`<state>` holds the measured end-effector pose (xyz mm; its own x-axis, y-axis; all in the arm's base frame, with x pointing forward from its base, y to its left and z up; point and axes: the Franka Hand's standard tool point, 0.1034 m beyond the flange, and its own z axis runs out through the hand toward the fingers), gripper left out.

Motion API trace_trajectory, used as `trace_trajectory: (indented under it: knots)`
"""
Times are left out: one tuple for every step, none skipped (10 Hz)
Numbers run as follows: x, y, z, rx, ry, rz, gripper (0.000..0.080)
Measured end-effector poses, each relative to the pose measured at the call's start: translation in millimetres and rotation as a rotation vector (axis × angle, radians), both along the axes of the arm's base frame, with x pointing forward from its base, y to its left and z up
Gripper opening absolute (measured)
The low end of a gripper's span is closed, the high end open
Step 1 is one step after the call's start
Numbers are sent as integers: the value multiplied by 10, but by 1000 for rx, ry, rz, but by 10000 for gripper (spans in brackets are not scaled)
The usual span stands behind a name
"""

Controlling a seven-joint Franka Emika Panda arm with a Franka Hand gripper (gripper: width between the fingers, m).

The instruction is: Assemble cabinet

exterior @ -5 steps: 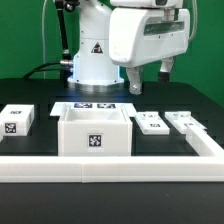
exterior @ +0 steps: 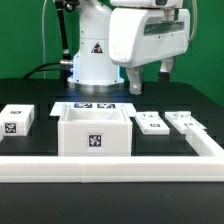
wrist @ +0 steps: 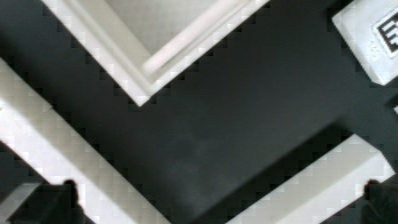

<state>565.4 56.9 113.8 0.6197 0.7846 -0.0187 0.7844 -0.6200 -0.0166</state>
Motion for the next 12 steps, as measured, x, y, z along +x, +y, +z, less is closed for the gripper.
trace_trajectory:
  knots:
    - [0,0,0,0,0,0,798]
    - [0,0,0,0,0,0,798]
    - [-3,0,-3,0,0,0,798]
    - [-35,-9,-42,5,-22,45,798]
    - [-147,-33,-115,8,-47,112,798]
    - [-258,-46,-162,8,-46,171,798]
    - [-303,-71,-192,-1,-47,253,798]
    - [-334,-90,-217,-1,-39,248,798]
    - [-330,-87,-214,-1,-40,246,798]
    - [-331,-88,-216,-1,-40,246,798]
    - [-332,-89,-219,-1,-39,246,798]
    - [-337,-106,-224,-2,-38,264,798]
